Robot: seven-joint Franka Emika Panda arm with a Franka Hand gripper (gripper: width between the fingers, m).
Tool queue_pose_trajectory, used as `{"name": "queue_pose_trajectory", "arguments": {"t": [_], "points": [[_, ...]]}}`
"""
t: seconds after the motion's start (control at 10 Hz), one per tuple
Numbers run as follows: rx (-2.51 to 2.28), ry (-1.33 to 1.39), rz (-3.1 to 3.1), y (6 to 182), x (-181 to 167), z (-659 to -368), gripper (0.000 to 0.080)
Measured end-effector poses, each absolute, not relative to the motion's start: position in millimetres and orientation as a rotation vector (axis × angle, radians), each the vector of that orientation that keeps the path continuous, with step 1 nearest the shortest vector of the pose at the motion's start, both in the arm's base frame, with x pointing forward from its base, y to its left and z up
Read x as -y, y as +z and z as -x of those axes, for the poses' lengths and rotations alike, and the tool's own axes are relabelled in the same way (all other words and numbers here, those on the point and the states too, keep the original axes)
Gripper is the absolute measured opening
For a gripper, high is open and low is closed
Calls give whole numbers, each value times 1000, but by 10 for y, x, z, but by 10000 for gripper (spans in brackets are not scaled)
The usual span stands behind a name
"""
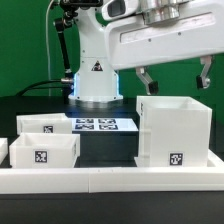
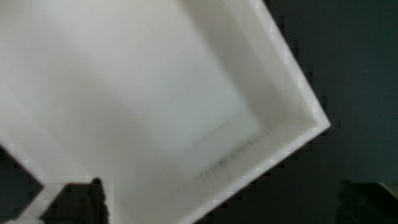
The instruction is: Assemble drawer
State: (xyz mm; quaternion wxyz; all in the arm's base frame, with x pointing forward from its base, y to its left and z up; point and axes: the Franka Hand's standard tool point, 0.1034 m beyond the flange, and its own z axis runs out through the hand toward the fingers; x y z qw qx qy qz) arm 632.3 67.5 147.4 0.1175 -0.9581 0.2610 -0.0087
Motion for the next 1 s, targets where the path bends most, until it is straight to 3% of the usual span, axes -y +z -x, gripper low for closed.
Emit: {"name": "queue_pose_trajectory", "arguments": {"t": [0.3,0.5,0.7,1.0], "points": [[-677,-63,2827,1449,-637,-6333,649],[-248,-88,2925,1435,-481,-6201,649],[-86,-122,2959,1375,-223,-5928,649],[33,-157,2992,1140,460,-5637,649]]}}
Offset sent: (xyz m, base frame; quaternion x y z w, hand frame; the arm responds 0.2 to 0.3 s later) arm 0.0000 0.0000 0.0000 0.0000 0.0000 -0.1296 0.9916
